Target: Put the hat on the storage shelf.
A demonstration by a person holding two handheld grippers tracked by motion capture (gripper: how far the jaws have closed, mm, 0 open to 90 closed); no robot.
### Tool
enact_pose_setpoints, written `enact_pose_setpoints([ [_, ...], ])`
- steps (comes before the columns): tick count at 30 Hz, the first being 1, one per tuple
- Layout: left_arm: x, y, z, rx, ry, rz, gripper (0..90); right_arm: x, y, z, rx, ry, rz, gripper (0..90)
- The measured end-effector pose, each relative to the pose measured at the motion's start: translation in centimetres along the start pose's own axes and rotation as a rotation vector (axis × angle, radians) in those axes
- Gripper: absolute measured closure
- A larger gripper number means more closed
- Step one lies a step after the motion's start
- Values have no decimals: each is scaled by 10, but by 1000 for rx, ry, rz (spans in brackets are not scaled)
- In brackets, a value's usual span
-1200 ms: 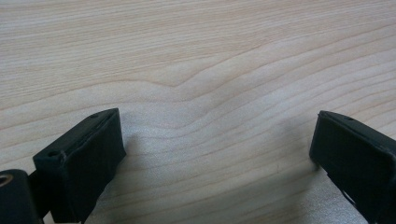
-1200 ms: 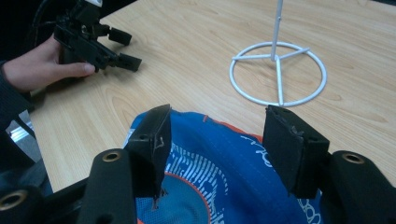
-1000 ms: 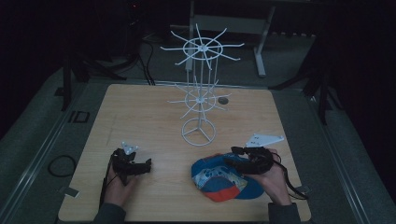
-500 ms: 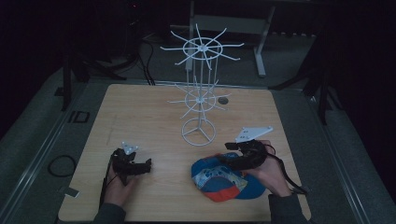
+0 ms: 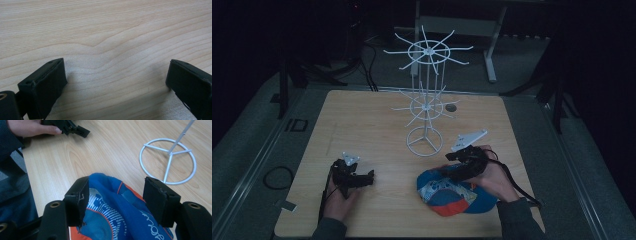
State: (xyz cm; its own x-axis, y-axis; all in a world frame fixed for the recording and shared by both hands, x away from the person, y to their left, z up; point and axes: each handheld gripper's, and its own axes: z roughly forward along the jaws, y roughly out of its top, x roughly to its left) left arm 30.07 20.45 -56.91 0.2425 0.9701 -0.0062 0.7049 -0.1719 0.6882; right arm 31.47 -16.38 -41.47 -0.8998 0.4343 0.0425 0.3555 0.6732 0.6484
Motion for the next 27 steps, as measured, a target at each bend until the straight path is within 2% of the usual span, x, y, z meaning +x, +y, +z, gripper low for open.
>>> enact_pose_setpoints([
  [8,0,0,0,0,0,1,34,1,4,10,56,19,-38,344],
  [21,0,0,0,0,0,1,34,-4,2,31,142,33,-47,284],
  [27,0,0,0,0,0,0,34,-9,0,40,177,35,-34,283],
])
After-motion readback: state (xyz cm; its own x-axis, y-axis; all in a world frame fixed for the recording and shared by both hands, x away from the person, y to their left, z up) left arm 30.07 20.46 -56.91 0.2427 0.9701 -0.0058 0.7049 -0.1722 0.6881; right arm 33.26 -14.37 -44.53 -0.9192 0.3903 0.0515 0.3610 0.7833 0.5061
